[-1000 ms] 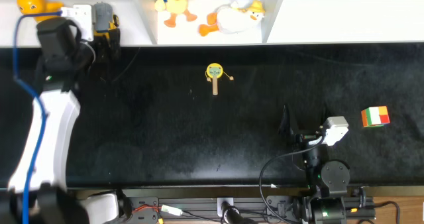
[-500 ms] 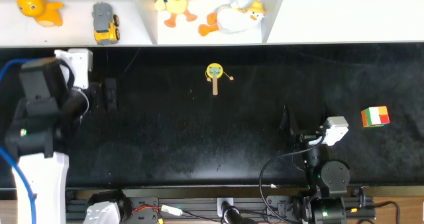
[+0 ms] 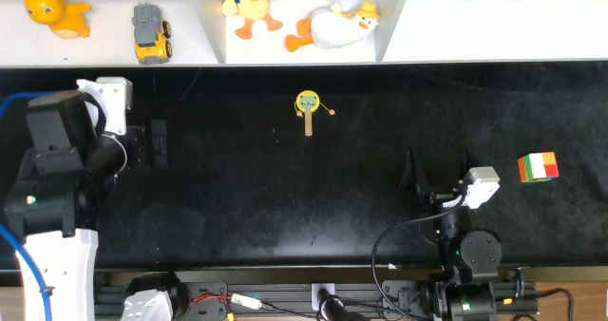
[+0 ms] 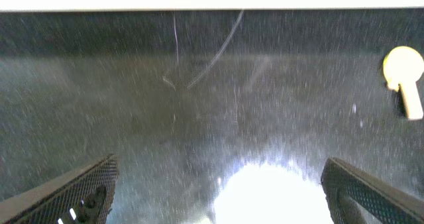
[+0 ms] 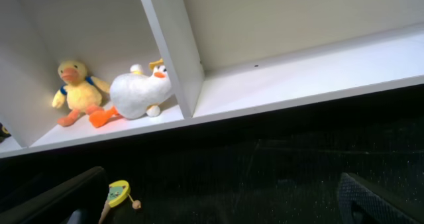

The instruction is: Store Toys

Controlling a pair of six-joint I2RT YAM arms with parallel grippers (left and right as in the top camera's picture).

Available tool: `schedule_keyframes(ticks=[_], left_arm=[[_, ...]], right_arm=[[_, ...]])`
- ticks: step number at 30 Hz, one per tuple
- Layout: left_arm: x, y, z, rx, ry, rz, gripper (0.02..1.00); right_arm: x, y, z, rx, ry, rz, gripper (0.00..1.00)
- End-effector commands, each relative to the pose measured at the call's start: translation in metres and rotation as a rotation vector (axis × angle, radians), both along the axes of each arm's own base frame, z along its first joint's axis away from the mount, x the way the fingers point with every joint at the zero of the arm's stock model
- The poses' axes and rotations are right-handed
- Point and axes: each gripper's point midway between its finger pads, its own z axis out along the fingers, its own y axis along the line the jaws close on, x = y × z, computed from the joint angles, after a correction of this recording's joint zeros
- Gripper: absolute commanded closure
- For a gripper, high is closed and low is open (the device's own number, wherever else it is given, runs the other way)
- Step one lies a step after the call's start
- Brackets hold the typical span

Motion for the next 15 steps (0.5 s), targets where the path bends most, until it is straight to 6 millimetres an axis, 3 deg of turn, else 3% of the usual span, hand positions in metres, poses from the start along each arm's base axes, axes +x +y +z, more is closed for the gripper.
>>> schedule_keyframes(ticks=[1, 7, 10, 15], left_arm=[[-0.005, 0.000, -0.005, 0.012, 0.043, -0.009, 0.020], [-0.022, -0.005, 0.011, 0.016, -0.055, -0.017, 0.020], [-0.034, 0.003, 0.019, 0.072, -0.163, 0.020, 0.020], [-0.054, 0.014, 0.007, 0.070, -0.351, 0.155, 0.020]], right_arm=[[0.000, 0.000, -0.004, 0.004, 0.002, -0.003, 0.005], [0.000, 0.000, -0.004, 0.004, 0.002, -0.003, 0.005], [0.000, 0.000, -0.004, 0.004, 0.002, -0.003, 0.005], [0.000, 0.000, -0.004, 0.004, 0.002, -0.003, 0.005]])
